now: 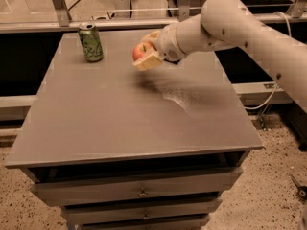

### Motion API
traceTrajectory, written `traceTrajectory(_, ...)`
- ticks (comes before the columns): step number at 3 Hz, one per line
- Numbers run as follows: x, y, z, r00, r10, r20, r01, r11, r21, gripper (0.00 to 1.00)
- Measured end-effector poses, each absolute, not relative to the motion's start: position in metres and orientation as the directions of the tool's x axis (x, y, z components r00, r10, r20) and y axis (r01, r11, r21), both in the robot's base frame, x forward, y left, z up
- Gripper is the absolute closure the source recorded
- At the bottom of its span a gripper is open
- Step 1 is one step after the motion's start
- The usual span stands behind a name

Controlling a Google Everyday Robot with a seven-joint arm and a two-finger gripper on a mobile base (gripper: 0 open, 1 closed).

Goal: Move apple near green can

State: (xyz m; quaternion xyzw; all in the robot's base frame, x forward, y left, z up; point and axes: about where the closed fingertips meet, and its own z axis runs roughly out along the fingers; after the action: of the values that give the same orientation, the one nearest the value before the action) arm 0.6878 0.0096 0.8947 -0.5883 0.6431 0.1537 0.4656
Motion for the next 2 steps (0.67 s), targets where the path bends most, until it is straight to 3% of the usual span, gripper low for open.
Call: traceTrajectory(2, 0.760, 0.041, 0.900, 0.150, -0.524, -0.839, -0.883, 0.311, -0.352, 1.00)
